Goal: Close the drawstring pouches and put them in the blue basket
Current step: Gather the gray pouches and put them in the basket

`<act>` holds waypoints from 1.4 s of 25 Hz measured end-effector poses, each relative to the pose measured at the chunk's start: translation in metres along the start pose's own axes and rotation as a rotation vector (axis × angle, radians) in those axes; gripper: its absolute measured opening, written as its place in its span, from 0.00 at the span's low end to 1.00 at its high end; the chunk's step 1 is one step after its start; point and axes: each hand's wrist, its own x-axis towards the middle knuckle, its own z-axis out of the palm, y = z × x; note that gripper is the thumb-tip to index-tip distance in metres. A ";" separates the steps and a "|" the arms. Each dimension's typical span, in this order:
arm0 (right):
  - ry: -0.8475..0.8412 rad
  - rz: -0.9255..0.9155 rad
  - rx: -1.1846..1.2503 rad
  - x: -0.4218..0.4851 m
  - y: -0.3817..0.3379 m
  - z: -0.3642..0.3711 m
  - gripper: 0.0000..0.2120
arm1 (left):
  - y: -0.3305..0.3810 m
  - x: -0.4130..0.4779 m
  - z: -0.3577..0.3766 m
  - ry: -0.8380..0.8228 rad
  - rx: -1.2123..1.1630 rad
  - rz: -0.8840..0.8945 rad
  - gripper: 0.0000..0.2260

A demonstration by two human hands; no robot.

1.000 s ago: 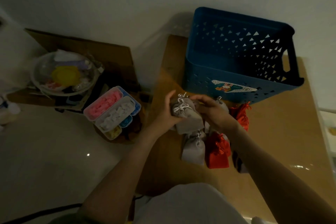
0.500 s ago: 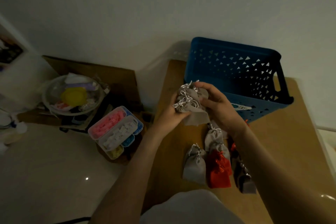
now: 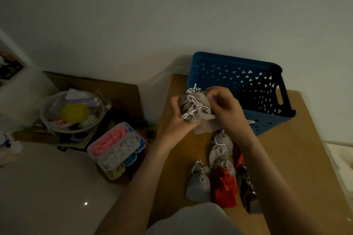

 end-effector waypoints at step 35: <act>-0.184 0.162 0.602 -0.047 0.024 -0.021 0.17 | 0.004 0.003 -0.002 0.231 -0.214 -0.131 0.12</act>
